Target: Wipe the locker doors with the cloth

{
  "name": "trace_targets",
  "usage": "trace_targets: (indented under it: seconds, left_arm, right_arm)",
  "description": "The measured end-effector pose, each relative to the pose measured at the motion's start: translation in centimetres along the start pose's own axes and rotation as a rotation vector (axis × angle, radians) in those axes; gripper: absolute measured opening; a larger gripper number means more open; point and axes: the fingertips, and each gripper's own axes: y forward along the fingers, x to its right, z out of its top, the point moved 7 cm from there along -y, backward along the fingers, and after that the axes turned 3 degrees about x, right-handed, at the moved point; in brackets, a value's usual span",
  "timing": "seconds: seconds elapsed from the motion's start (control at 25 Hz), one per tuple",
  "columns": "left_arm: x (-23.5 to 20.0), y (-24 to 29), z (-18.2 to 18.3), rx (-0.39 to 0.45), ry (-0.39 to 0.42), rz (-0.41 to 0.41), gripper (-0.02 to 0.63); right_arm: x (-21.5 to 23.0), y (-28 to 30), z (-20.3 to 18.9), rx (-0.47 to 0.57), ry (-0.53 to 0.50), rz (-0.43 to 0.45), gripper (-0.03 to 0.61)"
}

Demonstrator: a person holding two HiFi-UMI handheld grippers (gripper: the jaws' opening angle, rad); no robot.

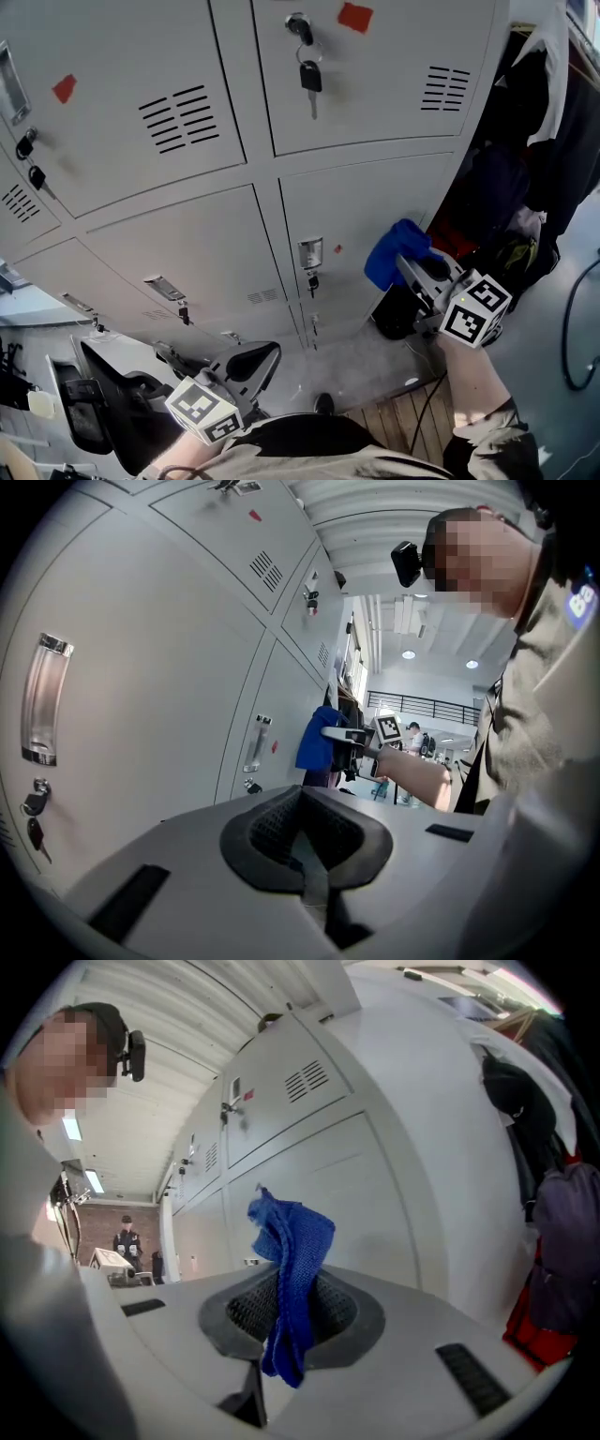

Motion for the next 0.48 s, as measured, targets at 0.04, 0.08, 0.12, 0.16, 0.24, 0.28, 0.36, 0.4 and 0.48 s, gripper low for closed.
trace_targets:
  seconds: [0.04,0.08,0.12,0.16,0.24,0.28,0.36,0.4,0.48]
  left_arm:
    - [-0.1,-0.3,0.1,0.001,0.001,-0.004,0.0]
    - [-0.3,-0.6,0.1,0.001,0.0,-0.006,0.0]
    - [-0.4,-0.9,0.1,0.001,-0.002,-0.006,0.0]
    - [-0.6,-1.3,0.1,0.001,-0.004,-0.005,0.0]
    - [-1.0,-2.2,0.2,0.004,-0.004,0.003,0.0]
    - [-1.2,-2.6,0.3,0.006,-0.003,0.008,0.0]
    - [-1.5,-3.4,0.4,0.007,-0.001,0.019,0.0]
    - [-1.7,-3.7,0.4,0.006,0.0,0.025,0.0]
    - [-1.9,-4.5,0.3,0.003,0.001,0.037,0.0]
  right_arm:
    - [-1.4,0.7,-0.4,-0.007,-0.01,0.031,0.054]
    - [-2.6,1.5,-0.9,-0.016,-0.018,0.059,0.054]
    - [-3.8,2.4,-1.4,-0.026,-0.024,0.084,0.054]
    - [-4.8,3.2,-1.9,-0.035,-0.028,0.108,0.054]
    - [-6.4,4.9,-2.8,-0.052,-0.032,0.146,0.054]
    - [-7.0,5.6,-3.3,-0.059,-0.033,0.161,0.054]
    - [-7.8,7.0,-4.3,-0.075,-0.031,0.178,0.054]
    - [-8.0,7.7,-4.8,-0.083,-0.027,0.18,0.054]
    - [-8.1,8.7,-5.6,-0.095,-0.024,0.176,0.054]
